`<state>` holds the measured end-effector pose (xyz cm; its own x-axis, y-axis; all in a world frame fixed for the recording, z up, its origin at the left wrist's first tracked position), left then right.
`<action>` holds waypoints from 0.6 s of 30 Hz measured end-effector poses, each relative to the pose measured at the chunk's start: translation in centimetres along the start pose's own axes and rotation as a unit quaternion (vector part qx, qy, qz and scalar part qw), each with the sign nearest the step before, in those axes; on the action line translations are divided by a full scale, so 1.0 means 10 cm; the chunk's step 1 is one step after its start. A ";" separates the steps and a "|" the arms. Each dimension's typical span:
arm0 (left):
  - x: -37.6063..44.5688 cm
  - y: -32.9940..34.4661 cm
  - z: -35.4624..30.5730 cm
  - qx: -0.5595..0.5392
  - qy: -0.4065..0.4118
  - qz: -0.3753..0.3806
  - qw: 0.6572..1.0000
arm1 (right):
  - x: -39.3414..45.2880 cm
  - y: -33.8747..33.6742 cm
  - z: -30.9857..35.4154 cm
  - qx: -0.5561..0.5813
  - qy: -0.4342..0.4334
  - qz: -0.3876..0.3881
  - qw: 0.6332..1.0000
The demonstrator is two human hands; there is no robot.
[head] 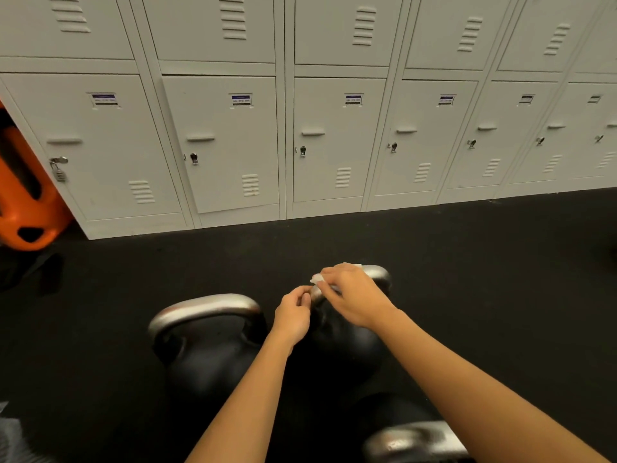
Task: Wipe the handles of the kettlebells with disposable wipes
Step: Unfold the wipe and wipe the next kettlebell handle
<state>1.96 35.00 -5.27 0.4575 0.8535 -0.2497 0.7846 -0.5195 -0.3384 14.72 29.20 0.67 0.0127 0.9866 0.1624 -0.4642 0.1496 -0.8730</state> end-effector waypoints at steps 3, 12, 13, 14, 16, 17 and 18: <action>0.01 -0.01 0.00 0.002 0.002 0.008 1.000 | -0.07 0.00 -0.03 0.056 -0.031 0.036 0.997; 0.01 -0.02 -0.02 -0.002 -0.010 0.009 1.000 | -0.05 -0.01 -0.09 0.060 0.018 -0.017 0.998; 0.02 -0.02 -0.02 -0.001 -0.011 0.009 1.000 | -0.08 -0.02 -0.09 0.066 0.003 -0.013 0.998; 0.02 -0.02 -0.01 0.000 -0.011 0.010 1.000 | -0.11 -0.05 -0.11 0.088 0.003 -0.013 0.996; 0.02 -0.01 -0.01 0.000 -0.014 0.010 1.000 | -0.13 -0.10 -0.18 0.136 0.034 -0.030 0.990; 0.03 0.00 0.00 0.000 -0.017 0.009 1.000 | -0.11 -0.10 -0.22 0.145 0.052 -0.043 0.987; 0.03 0.00 0.00 0.000 -0.020 0.007 1.000 | -0.09 -0.11 -0.24 0.141 0.062 -0.057 0.986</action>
<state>2.13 35.25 -5.35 0.4515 0.8435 -0.2909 0.7777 -0.5318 -0.3352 17.31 28.26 0.36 0.1786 0.9675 0.1787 -0.6812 0.2527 -0.6871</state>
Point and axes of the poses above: each hand's wrist, its own x-axis towards the middle knuckle, its own y-axis out of the palm, z = x × y, the point moved 1 cm from there along x, towards the middle knuckle, and after that the axes turned 4 degrees about x, right-handed, at the moved point
